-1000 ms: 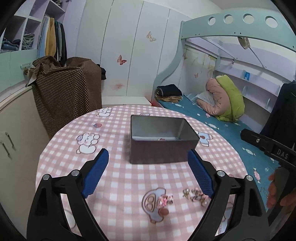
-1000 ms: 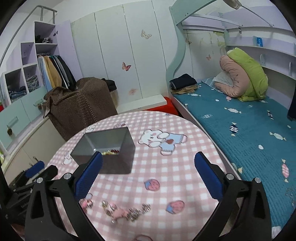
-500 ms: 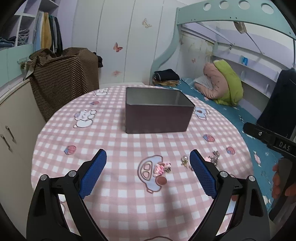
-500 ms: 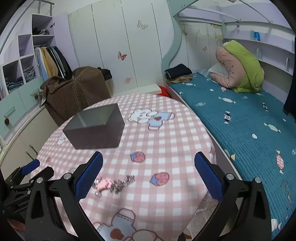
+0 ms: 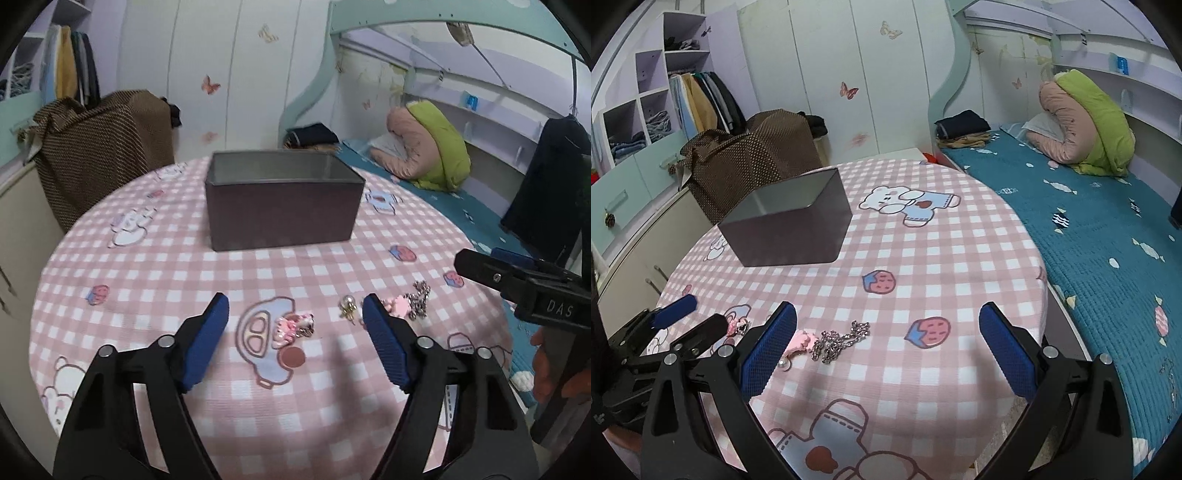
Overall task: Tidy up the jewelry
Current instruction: 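Move both grippers back over the remaining jewelry pile, then grasp a small pink charm with left while right grasps a silver charm chain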
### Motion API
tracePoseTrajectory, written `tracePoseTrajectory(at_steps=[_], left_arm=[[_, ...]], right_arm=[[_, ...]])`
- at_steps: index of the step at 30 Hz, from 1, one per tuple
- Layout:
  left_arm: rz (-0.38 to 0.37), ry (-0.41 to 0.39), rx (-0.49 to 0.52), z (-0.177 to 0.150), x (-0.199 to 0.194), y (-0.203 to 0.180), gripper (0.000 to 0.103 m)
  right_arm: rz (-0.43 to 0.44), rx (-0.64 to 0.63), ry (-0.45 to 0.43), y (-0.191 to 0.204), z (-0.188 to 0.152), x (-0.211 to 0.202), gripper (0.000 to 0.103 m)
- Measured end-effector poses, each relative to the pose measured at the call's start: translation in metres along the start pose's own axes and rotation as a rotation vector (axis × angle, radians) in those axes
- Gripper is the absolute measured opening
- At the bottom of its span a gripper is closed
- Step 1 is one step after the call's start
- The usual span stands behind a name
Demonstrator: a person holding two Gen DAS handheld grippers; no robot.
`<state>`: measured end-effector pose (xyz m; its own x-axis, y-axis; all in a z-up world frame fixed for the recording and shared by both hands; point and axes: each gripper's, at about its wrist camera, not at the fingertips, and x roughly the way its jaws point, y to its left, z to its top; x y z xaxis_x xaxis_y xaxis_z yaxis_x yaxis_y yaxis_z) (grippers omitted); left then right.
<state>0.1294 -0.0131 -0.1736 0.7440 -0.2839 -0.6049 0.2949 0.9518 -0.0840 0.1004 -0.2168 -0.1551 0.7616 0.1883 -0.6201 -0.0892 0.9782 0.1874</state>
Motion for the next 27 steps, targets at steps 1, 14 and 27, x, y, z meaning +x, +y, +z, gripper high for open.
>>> tracePoseTrajectory(at_steps=[1, 14, 27], left_arm=[[-0.002, 0.008, 0.005, 0.000, 0.003, -0.001, 0.067], [-0.045, 0.078, -0.064, -0.005, 0.019, 0.006, 0.019], [-0.025, 0.065, -0.055, -0.009, 0.016, 0.005, 0.013]], right_arm=[[0.006, 0.001, 0.006, 0.000, -0.001, 0.002, 0.095], [0.042, -0.024, 0.039, 0.003, -0.008, 0.012, 0.095], [0.000, -0.073, 0.070, 0.004, -0.012, 0.024, 0.083]])
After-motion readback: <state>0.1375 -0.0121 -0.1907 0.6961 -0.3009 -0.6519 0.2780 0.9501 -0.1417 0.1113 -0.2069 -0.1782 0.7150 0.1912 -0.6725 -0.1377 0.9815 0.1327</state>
